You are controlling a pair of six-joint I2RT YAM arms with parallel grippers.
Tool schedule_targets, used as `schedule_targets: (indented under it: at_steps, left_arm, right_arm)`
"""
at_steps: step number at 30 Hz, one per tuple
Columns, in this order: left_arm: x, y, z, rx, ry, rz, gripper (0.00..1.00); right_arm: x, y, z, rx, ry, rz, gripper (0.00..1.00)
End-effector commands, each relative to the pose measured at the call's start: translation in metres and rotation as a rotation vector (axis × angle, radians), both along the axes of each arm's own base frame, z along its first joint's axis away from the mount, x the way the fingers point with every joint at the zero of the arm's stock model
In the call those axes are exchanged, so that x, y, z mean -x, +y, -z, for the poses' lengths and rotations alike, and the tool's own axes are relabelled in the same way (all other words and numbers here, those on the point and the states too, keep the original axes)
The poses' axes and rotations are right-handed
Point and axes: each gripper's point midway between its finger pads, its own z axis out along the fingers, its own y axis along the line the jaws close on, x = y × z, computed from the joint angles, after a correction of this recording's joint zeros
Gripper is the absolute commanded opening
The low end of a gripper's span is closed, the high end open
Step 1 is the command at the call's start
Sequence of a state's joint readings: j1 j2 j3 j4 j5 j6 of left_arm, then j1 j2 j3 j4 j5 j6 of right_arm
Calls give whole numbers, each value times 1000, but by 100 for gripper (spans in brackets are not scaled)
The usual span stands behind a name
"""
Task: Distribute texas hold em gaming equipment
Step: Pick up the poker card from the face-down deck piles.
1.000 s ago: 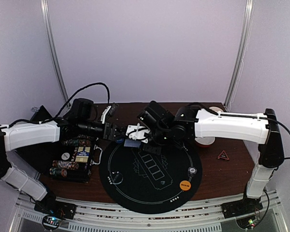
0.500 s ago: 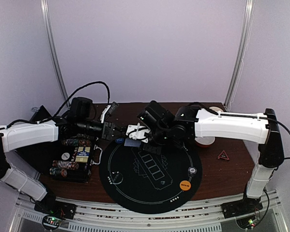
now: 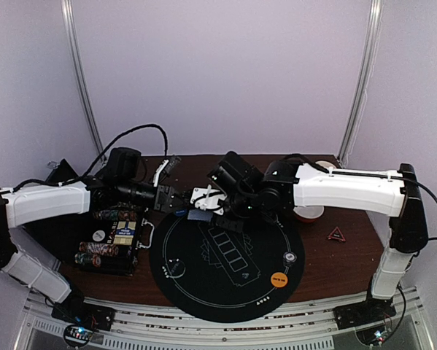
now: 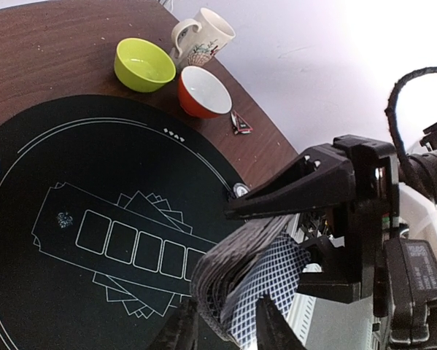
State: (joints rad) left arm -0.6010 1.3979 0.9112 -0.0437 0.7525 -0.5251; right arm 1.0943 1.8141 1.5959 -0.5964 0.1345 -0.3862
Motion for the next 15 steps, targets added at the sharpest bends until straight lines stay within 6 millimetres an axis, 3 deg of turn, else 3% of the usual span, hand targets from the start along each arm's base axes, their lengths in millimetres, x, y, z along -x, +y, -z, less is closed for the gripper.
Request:
schedule_targets:
  at_steps: [1, 4, 6, 15]
  left_arm:
    - [-6, -5, -14, 48, -51, 18, 26]
    - [-3, -7, -17, 65, -56, 39, 19]
    - [-2, -7, -16, 66, -52, 41, 2]
    - [4, -4, -22, 90, -55, 50, 0]
  right_arm:
    - [-2, -3, -12, -23, -16, 10, 51]
    - [-2, -2, -11, -26, -16, 11, 51]
    - [-3, -3, -10, -20, -18, 12, 51]
    - [-9, -14, -4, -18, -9, 48, 51]
